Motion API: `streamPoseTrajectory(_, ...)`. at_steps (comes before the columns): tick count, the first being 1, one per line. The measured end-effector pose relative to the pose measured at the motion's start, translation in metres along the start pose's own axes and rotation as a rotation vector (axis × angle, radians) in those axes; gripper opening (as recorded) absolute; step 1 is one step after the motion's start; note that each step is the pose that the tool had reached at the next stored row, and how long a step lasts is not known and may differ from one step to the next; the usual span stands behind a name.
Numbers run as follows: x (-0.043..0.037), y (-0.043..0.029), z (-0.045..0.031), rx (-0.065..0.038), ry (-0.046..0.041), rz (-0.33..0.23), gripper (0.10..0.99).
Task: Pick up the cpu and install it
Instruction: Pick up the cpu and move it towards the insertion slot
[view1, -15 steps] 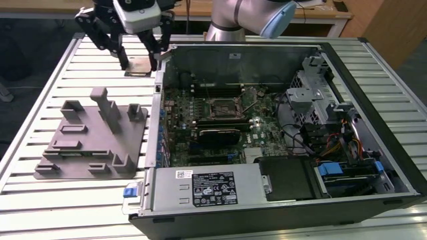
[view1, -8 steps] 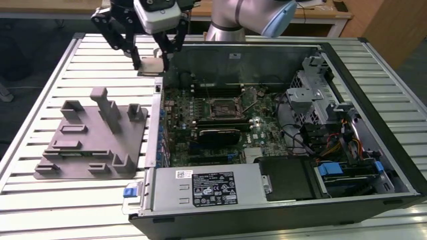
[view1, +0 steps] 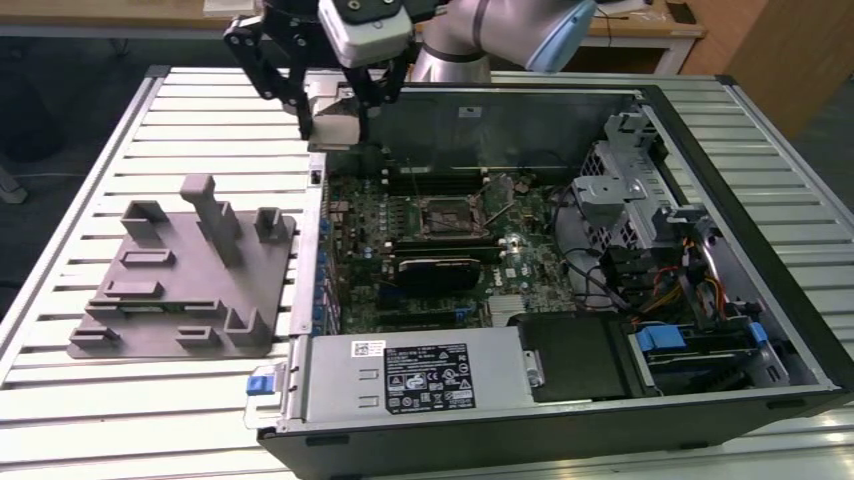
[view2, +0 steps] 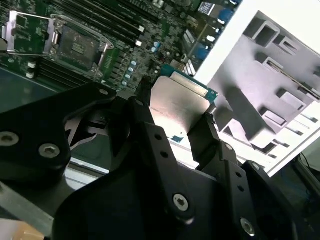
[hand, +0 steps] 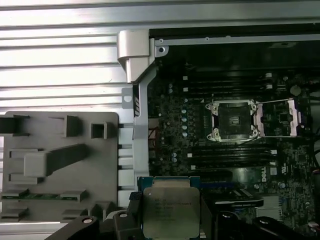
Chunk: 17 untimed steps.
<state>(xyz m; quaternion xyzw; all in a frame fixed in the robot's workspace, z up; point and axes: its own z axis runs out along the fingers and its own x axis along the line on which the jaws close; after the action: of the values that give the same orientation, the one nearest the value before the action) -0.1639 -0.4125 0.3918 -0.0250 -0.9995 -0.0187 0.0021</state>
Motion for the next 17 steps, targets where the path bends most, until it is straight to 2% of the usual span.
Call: streamPoseTrajectory(17, -0.0592, 0.003, -0.0002, 0.0, 0.0067, 0.0, 0.545)
